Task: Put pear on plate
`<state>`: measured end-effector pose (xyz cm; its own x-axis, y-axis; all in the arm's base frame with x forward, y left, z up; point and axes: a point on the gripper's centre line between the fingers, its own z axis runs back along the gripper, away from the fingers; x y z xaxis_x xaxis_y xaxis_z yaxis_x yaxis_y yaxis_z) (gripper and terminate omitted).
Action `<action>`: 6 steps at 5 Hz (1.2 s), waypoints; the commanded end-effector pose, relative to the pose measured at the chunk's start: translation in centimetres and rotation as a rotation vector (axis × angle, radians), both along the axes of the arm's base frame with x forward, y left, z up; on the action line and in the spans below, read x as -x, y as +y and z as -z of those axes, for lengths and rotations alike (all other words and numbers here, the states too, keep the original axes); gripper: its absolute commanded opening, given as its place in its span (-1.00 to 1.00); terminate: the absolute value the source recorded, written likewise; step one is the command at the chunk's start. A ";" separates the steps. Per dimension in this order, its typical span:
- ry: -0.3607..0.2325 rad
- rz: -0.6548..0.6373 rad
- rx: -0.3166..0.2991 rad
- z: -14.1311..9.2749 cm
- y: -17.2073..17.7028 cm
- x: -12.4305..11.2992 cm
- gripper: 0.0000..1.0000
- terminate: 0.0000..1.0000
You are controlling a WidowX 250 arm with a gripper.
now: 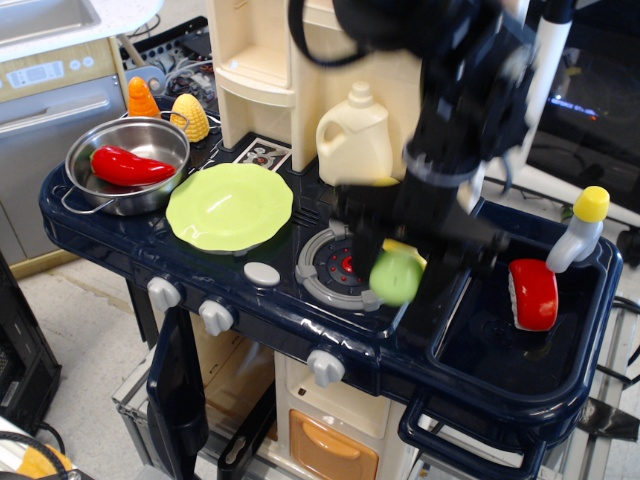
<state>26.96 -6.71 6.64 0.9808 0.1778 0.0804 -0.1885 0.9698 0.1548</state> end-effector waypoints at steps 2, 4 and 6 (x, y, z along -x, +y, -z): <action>-0.097 0.177 -0.209 -2.7 10.5 -3.0 -1.00 -1.00; -0.147 0.210 -0.177 -0.1 13.7 -3.6 -1.00 -1.00; -0.129 0.160 -0.126 0.9 13.8 -3.3 1.00 -1.00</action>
<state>29.63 7.19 4.69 0.9816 0.0176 0.1901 -0.0673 0.9638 0.2581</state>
